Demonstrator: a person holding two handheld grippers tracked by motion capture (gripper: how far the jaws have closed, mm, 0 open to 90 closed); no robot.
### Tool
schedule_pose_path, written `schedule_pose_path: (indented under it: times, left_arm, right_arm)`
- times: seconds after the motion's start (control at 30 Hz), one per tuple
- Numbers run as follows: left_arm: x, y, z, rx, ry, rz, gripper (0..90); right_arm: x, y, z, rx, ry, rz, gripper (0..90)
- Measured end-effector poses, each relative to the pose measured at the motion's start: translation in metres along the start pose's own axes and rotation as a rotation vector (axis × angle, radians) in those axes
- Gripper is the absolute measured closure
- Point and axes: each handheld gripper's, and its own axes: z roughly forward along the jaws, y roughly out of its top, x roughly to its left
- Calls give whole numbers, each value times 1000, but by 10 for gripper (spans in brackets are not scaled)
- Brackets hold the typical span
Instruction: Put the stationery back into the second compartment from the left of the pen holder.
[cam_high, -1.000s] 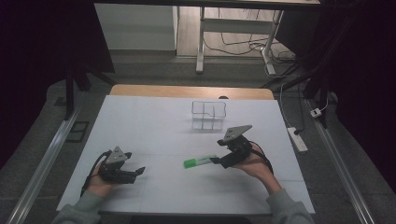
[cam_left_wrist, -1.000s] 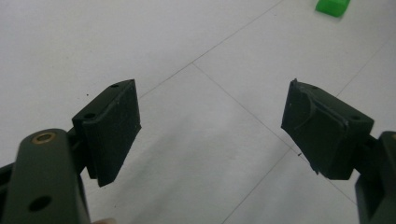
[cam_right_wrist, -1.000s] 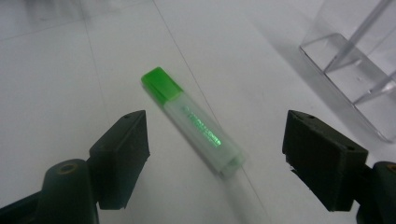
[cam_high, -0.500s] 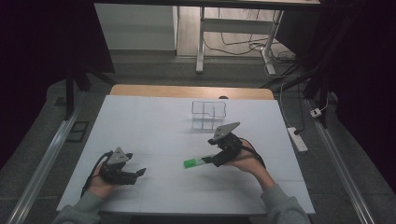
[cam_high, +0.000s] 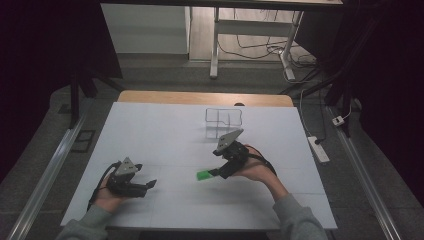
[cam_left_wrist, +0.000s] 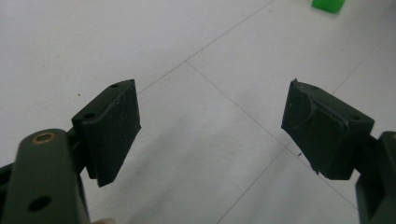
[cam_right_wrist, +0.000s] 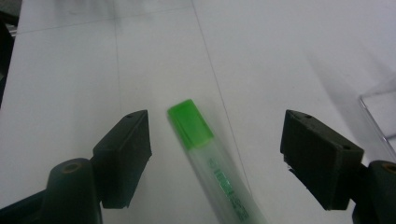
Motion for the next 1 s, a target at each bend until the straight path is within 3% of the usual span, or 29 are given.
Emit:
schedule_pose_path:
  times: [0.67,1.0]
  left_arm:
    - [-1,-1,1,13,-2,5,186]
    - [-2,-1,-1,-2,5,9,188]
  right_arm:
    - [-2,16,39,158,111,-127,270]
    - [-1,18,59,253,146,-152,345]
